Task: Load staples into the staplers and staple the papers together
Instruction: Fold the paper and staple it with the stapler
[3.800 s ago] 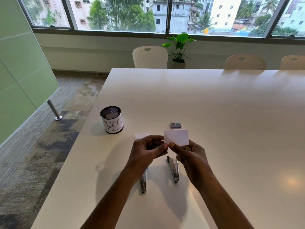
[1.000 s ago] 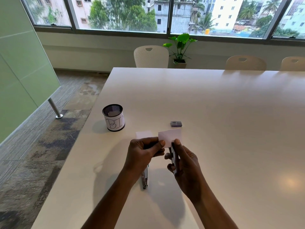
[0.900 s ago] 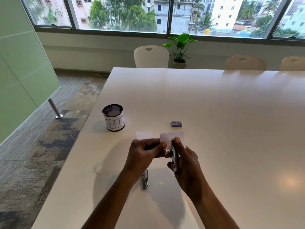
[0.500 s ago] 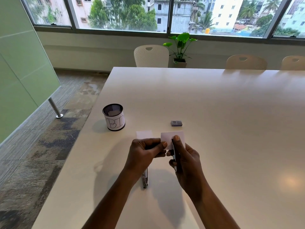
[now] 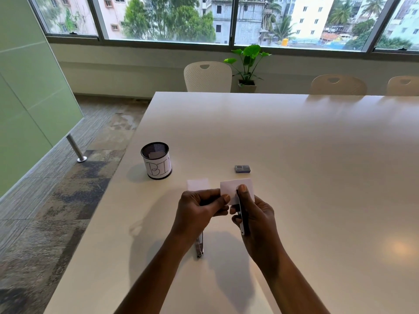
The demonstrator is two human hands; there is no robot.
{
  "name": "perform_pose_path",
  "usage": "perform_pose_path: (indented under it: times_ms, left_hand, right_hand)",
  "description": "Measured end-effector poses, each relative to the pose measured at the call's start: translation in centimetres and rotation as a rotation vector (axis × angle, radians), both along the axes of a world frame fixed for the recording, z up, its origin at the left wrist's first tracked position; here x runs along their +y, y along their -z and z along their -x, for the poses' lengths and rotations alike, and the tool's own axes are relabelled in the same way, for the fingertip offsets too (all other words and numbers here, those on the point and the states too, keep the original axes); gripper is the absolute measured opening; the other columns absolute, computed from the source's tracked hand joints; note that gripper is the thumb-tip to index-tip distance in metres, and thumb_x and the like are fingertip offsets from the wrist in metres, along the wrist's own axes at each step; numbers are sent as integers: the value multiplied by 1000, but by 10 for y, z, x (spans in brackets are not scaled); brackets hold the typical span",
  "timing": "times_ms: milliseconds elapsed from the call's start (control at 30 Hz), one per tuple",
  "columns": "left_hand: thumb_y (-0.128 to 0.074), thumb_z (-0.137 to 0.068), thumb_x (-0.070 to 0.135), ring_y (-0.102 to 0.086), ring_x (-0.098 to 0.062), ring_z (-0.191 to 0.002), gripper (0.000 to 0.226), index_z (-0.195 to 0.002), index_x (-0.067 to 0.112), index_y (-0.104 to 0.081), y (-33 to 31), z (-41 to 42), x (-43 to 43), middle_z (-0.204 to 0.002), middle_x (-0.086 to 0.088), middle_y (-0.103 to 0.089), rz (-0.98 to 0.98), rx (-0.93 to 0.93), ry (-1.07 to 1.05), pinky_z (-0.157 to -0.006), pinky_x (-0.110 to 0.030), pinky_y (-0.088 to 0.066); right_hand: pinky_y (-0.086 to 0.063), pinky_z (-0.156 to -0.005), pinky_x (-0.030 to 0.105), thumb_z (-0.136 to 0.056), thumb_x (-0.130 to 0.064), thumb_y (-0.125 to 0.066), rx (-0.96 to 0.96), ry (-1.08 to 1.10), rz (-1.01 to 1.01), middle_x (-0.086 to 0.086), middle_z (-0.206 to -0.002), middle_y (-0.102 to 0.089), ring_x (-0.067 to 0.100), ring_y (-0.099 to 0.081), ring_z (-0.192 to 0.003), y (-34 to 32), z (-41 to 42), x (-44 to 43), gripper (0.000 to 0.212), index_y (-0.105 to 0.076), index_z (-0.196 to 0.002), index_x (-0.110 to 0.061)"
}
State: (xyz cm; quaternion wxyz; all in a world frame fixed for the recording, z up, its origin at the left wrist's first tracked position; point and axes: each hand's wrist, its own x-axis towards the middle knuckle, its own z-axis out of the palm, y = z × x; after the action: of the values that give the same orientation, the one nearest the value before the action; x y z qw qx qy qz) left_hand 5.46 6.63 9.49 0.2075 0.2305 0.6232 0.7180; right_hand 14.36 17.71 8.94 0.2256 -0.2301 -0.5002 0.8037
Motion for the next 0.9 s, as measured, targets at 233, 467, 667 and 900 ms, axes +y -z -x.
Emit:
perform_pose_path:
  times_ms: [233, 467, 667, 900]
  left_hand:
    - [-76, -72, 29, -78, -19, -83, 27, -99, 24, -77, 2, 0, -2, -91, 10, -79, 1, 18, 13, -69, -24, -61]
    - [-76, -81, 16, -78, -22, -83, 20, -100, 23, -77, 4, -2, 1, -95, 2, -80, 1, 21, 26, -70, -26, -62]
    - [-76, -83, 12, -78, -22, -82, 19, -97, 24, -78, 3, -3, 4, -92, 4, -80, -4, 24, 24, -68, -24, -61]
    - [-74, -86, 9, -78, -22, -79, 21, -97, 26, -77, 4, 0, 8, -89, 8, -80, 18, 40, -52, -67, -26, -62]
  right_hand:
    - [-44, -52, 24, -96, -32, -61, 27, 23, -89, 13, -76, -63, 16, -54, -61, 0, 2, -1, 34, -73, -95, -1]
    - [-41, -48, 24, -96, -29, -61, 47, 49, -88, 14, -73, -63, 17, -54, -59, -1, -1, 0, 32, -74, -90, 0]
    - [-44, -50, 25, -95, -32, -62, 43, 57, -88, 14, -73, -64, 18, -55, -60, 0, -4, 3, 32, -76, -86, -4]
    - [-48, -58, 25, -89, -51, -67, 20, -53, -18, 10, -78, -65, 16, -59, -69, 0, -2, 4, 42, -77, -95, -10]
